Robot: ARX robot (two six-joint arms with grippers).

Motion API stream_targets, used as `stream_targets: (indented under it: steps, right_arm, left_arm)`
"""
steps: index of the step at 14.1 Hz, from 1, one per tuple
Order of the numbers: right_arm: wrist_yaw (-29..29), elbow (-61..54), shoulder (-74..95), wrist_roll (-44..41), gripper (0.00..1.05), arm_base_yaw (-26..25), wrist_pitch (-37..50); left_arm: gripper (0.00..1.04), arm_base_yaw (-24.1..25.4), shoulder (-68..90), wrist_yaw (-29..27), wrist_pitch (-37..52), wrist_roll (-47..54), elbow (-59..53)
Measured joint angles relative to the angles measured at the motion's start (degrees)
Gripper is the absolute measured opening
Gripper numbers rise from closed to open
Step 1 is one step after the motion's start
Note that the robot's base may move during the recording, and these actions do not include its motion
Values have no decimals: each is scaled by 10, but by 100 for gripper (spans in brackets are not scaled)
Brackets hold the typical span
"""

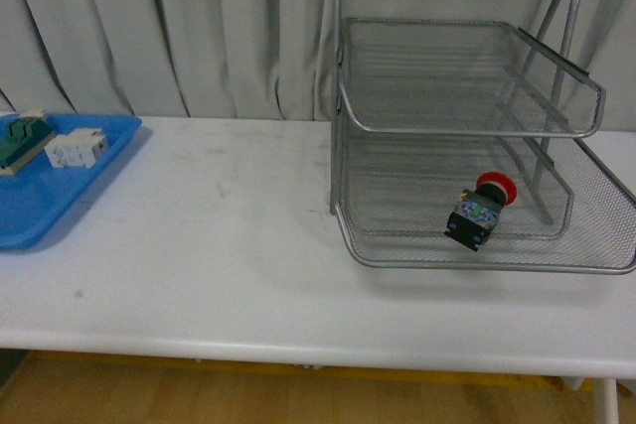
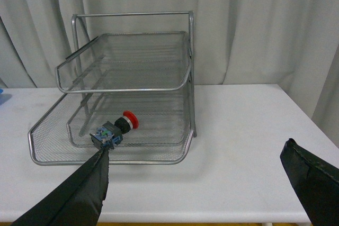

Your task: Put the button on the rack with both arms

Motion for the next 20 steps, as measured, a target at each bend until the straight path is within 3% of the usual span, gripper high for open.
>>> stream_targets:
  steps: [3,4,9,10,12,16,17,18,19,20]
  right_arm:
    - [0,0,0,0,98,0,0]
    - [0,0,0,0,98,0,0]
    - [0,0,0,0,98,0,0]
    - [0,0,0,0,98,0,0]
    - [0,0,0,0,98,0,0]
    - [0,0,0,0,98,0,0]
    - [0,0,0,0,98,0,0]
    - [-41,1,11,-5,98,-13,-1]
    - [-92,10,92,-8,98,-21,59]
    - [-99,45,231,-6,98,-2,180]
  left_arm:
    - [2,0,-28,0,-37,0,0]
    - [2,0,-99,0,-126,0,0]
    - [2,0,-113,0,-120,0,0]
    - [10,0,-113,0,-120,-1,0]
    - [48,0,-113,0,-120,-1,0]
    - [97,0,-113,0,-120,-1,0]
    - [98,0,-113,0,-120,0,0]
    - [98,0,-113,0,-120,-1,0]
    - [98,0,-113,0,-120,-1,0]
    - [98,0,-113,0,-120,-1,0]
